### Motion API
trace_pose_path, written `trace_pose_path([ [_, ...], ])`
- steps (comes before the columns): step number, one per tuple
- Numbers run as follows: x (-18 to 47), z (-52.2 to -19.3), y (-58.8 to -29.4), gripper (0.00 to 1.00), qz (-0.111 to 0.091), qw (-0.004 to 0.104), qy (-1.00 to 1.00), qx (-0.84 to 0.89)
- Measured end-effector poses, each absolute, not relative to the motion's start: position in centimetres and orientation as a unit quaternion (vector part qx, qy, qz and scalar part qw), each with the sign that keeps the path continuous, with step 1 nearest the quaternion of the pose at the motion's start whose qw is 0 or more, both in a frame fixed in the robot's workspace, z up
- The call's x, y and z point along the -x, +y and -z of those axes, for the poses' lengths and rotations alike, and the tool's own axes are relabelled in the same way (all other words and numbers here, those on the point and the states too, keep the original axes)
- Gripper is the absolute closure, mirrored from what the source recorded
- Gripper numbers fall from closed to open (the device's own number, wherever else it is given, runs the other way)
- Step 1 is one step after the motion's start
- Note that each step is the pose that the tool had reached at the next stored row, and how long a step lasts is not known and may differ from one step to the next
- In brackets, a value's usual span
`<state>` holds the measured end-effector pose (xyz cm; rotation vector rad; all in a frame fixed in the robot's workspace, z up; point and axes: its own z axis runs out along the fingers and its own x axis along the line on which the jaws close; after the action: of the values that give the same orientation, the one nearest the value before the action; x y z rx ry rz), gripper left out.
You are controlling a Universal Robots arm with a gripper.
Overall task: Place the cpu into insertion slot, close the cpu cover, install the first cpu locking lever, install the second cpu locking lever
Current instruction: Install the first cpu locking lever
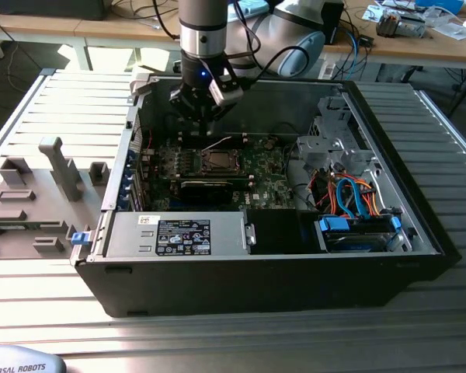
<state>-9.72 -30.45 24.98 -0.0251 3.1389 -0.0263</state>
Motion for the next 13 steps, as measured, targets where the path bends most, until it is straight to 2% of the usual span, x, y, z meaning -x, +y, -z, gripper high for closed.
trace_pose_path([
  [13, 9.47, -24.76, -30.44, 0.89, 0.008, 0.001, 1.0, 0.008],
])
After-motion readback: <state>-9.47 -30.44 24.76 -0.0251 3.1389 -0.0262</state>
